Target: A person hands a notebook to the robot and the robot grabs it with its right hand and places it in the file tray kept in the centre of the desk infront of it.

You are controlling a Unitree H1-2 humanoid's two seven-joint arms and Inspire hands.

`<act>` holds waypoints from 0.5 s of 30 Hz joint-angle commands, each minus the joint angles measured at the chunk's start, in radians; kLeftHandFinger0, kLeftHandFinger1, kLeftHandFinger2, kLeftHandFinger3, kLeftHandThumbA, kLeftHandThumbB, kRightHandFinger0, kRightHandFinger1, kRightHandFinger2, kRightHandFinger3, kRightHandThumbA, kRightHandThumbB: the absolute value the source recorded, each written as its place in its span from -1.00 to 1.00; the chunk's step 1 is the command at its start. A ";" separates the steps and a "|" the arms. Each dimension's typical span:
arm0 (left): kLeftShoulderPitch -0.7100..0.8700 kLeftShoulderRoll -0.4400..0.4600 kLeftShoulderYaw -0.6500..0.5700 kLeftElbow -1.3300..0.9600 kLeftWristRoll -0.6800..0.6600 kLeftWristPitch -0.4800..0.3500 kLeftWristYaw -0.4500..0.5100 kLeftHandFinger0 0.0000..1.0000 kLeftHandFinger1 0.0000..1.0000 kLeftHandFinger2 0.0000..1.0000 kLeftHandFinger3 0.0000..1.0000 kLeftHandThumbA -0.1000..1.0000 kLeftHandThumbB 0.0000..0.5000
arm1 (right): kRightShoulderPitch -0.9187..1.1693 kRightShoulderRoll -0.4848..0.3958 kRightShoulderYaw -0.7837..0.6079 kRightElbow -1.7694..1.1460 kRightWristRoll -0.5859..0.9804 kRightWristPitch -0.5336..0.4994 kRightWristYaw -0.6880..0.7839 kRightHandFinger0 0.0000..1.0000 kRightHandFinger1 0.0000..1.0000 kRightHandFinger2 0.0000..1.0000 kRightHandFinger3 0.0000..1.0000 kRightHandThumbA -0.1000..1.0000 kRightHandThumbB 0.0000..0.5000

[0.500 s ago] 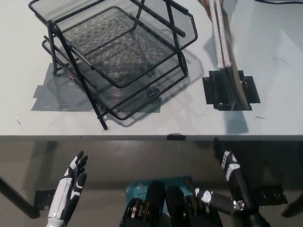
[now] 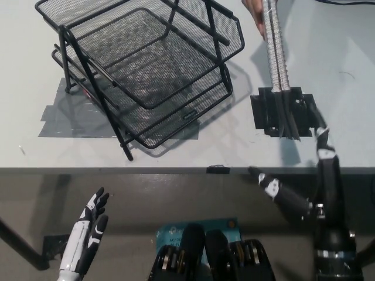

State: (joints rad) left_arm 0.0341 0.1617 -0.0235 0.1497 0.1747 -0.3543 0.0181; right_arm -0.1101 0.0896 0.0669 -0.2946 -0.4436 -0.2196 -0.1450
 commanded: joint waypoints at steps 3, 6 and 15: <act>-0.008 0.021 0.010 -0.032 0.022 -0.080 0.015 1.00 1.00 1.00 1.00 0.95 0.25 | -0.074 0.024 -0.014 -0.052 -0.207 -0.143 -0.169 1.00 1.00 1.00 1.00 1.00 0.46; -0.015 0.022 0.014 -0.029 0.014 -0.084 0.014 1.00 1.00 1.00 1.00 0.93 0.25 | -0.094 0.022 -0.011 -0.031 -0.216 -0.148 -0.187 1.00 1.00 1.00 1.00 1.00 0.44; -0.012 0.018 0.016 -0.020 0.023 -0.093 0.013 1.00 1.00 1.00 1.00 0.95 0.27 | -0.205 0.005 -0.014 0.082 -0.339 -0.083 -0.258 1.00 1.00 1.00 1.00 1.00 0.27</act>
State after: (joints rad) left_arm 0.0329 0.1663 -0.0119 0.1471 0.1814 -0.3965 0.0183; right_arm -0.2166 0.0969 0.0648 -0.2710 -0.6649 -0.3023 -0.3182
